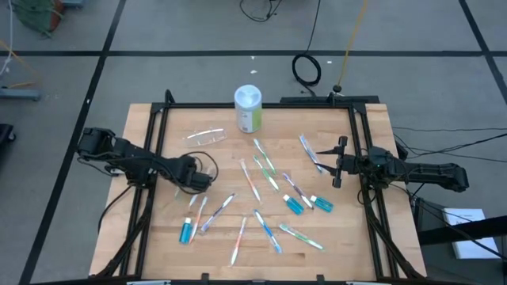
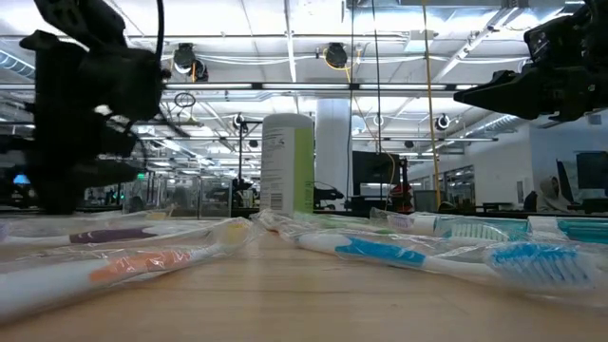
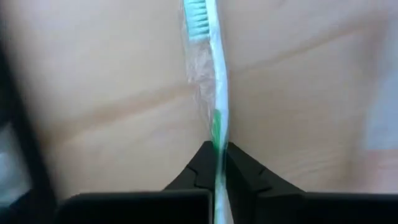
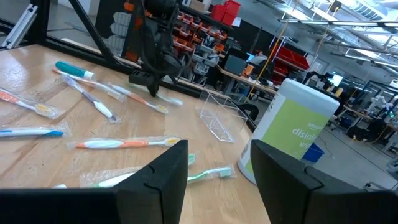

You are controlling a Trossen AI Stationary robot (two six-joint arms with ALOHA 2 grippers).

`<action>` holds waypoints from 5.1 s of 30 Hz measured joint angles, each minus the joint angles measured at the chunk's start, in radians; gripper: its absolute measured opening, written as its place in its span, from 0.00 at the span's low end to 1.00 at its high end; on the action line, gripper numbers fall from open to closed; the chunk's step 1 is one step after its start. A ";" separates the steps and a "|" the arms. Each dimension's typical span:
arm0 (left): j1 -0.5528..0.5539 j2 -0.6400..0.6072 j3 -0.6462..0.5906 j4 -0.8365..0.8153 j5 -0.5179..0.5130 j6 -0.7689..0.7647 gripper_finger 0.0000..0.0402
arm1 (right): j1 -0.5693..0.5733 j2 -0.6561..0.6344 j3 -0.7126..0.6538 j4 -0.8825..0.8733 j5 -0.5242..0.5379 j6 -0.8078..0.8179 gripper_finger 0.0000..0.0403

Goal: Pick & Place toothbrushing station
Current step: Put the green toothbrush into the transparent organizer, then put the left mouthwash into the transparent organizer

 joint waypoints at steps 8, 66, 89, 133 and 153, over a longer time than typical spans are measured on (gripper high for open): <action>-0.033 -0.104 0.153 -0.045 -0.185 0.108 0.02 | 0.000 0.000 0.000 0.000 0.000 0.000 0.42; 0.481 -0.173 -0.248 1.113 -0.633 0.957 0.12 | 0.000 0.000 0.000 0.000 0.026 0.128 0.42; 0.441 -0.375 0.028 0.352 -0.530 0.807 0.47 | 0.000 0.001 0.000 -0.001 0.022 0.320 0.42; -0.386 -0.044 0.060 0.193 0.455 -0.263 0.48 | 0.000 0.001 0.000 0.055 0.025 0.472 0.42; -0.366 0.035 0.057 0.196 0.531 -0.338 0.47 | 0.000 0.001 0.000 0.058 0.028 0.470 0.42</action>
